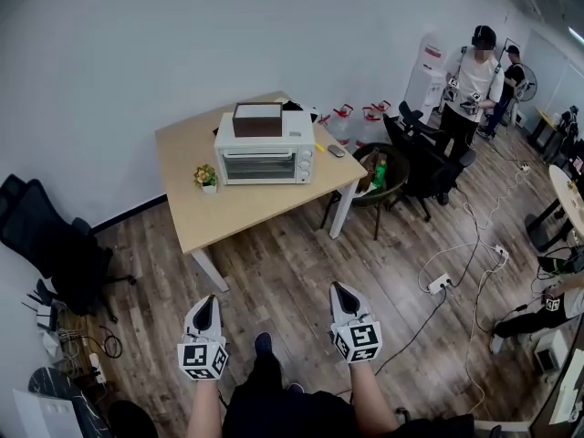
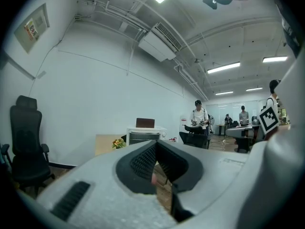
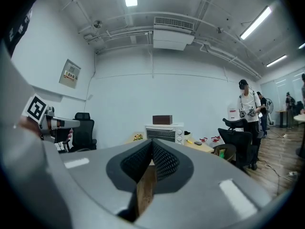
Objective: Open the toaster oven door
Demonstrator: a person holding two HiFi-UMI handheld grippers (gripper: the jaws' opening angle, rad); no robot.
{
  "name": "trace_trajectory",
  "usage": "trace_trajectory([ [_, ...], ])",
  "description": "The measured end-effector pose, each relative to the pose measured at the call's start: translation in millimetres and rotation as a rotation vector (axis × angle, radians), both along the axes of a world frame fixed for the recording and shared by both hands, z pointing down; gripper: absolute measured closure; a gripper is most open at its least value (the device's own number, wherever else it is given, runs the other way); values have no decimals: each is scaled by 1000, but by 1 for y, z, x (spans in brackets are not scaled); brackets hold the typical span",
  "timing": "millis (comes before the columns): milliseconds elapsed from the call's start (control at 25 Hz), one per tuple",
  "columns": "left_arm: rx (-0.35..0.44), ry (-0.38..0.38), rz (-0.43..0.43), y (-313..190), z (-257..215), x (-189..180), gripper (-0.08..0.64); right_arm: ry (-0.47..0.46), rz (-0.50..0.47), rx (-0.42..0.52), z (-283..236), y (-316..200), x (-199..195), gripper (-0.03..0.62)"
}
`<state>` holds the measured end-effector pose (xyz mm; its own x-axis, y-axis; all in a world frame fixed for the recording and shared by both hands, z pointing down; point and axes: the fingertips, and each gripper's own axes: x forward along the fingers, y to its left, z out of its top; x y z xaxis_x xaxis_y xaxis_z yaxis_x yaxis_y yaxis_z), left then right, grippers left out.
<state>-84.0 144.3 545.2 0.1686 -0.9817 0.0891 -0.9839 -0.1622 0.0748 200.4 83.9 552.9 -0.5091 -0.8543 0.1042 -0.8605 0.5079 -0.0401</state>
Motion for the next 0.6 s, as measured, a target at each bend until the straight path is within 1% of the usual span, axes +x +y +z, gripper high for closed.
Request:
trace_trajectory([
  [240, 12, 18, -14, -37, 0, -17, 561, -2, -15, -3, -2, -39, -15, 591],
  [440, -2, 14, 7, -70, -1, -23, 561, -10, -17, 0, -3, -68, -24, 589],
  [600, 1, 19, -3, -96, -3, -39, 561, -5, -30, -4, -3, -94, -42, 589],
])
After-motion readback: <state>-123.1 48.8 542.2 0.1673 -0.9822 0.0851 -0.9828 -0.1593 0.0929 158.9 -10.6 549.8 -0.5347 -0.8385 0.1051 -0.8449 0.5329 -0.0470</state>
